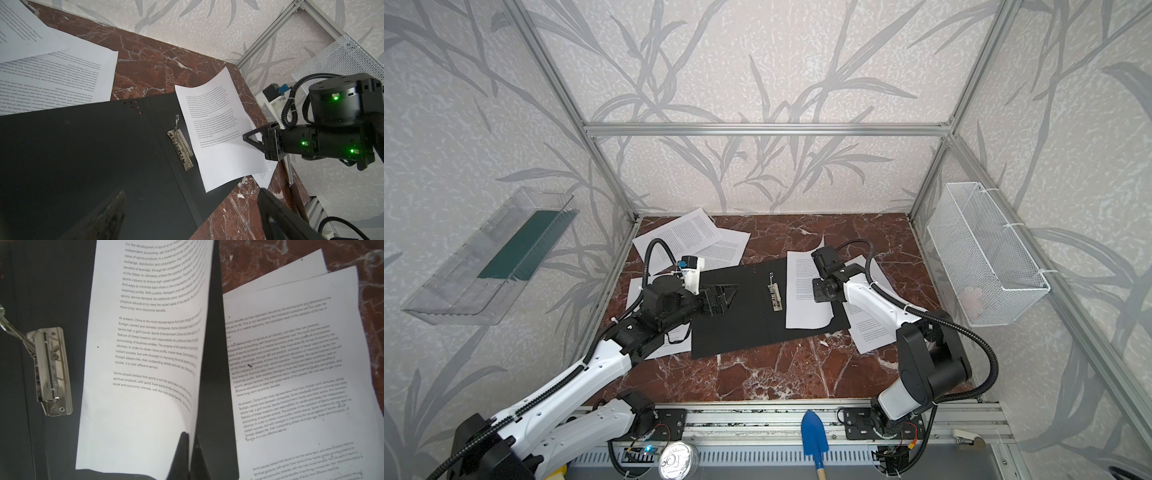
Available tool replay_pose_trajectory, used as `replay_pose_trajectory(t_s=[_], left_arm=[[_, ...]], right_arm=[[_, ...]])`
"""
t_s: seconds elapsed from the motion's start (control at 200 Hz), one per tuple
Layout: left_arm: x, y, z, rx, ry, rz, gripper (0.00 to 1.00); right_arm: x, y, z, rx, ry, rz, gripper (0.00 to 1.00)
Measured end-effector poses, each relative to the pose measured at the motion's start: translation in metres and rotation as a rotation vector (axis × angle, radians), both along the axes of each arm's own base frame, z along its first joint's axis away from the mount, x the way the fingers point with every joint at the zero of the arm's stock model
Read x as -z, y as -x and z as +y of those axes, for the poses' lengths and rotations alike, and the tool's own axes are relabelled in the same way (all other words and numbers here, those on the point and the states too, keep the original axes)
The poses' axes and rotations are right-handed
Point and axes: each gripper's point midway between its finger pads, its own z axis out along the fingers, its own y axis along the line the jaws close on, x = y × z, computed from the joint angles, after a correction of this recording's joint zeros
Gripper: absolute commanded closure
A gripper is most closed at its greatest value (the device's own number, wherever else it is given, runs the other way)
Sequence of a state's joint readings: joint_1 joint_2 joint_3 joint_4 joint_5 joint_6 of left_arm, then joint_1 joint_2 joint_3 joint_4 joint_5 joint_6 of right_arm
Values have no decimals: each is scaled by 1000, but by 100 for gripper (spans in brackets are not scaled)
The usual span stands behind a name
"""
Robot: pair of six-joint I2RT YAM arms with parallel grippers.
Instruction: Put the files into the folder
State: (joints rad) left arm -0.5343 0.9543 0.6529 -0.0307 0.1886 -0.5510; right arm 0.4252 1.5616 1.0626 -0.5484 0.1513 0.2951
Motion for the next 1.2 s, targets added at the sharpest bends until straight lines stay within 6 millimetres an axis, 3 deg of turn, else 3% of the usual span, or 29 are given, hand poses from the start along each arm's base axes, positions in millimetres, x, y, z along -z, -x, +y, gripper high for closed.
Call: replay_pose_trajectory(t_s=[0.575, 1.2], left_arm=[[9, -3, -3, 3, -13, 23, 1], [7, -5, -3, -1, -7, 12, 1]], right_arm=[[-2, 8, 35, -179, -34, 0, 100], [4, 12, 16, -306, 131, -21, 100]])
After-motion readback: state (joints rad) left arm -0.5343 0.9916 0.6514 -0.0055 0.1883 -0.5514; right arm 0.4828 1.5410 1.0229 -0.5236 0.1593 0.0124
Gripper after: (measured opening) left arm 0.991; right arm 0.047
